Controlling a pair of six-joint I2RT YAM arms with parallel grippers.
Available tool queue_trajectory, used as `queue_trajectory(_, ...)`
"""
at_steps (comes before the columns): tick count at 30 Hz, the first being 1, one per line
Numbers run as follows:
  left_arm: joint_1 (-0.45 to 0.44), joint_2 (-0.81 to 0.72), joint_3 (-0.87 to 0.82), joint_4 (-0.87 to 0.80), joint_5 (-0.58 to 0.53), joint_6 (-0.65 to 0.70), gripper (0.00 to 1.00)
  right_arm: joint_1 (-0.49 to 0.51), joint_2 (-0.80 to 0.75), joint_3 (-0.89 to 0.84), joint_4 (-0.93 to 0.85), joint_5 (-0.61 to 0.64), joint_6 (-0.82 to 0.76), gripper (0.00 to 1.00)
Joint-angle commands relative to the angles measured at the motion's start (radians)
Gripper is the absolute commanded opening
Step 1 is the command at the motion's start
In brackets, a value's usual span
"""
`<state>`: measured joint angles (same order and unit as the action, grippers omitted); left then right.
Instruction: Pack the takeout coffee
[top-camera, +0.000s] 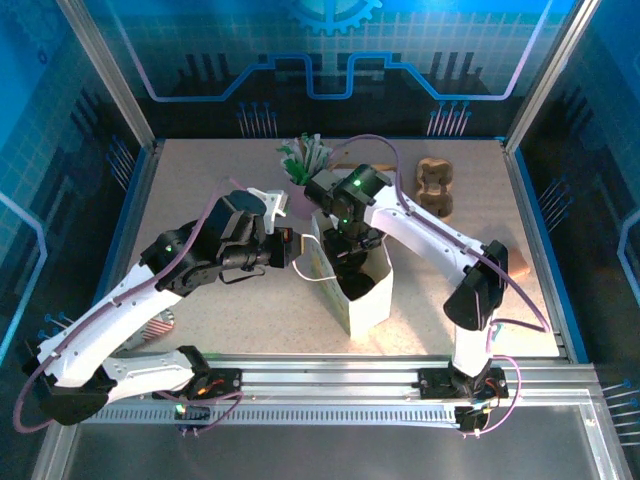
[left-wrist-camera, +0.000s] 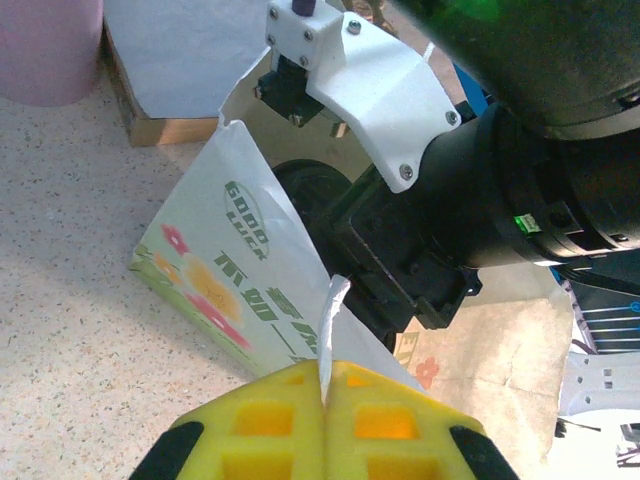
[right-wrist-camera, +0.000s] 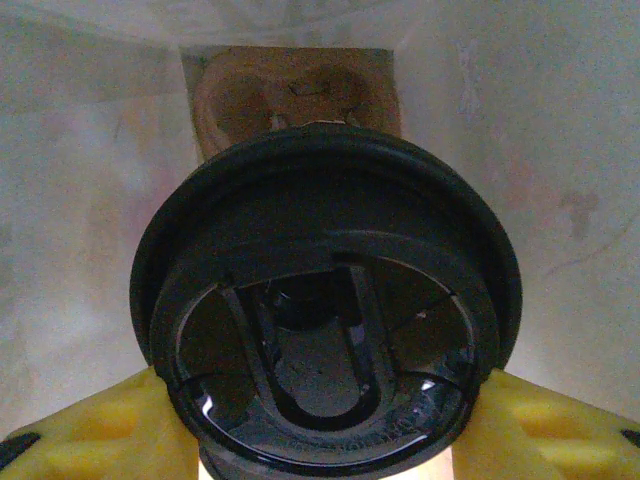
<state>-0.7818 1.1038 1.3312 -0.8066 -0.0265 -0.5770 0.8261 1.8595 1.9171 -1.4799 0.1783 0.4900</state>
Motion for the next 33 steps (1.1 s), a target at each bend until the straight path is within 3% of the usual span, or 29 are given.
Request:
queue_trajectory(1, -0.006, -0.018, -0.003, -0.014, -0.027, -0.002, 0.00, 0.007, -0.036, -0.035, 0.011, -0.006, 0.022, 0.49)
queue_trajectory(18, -0.005, -0.040, -0.004, -0.014, -0.027, -0.012, 0.00, -0.019, 0.001, -0.061, 0.012, -0.007, 0.055, 0.49)
queue_trajectory(33, -0.007, -0.051, -0.023, 0.016, 0.001, -0.018, 0.00, -0.043, 0.072, 0.047, -0.039, -0.017, 0.068, 0.50)
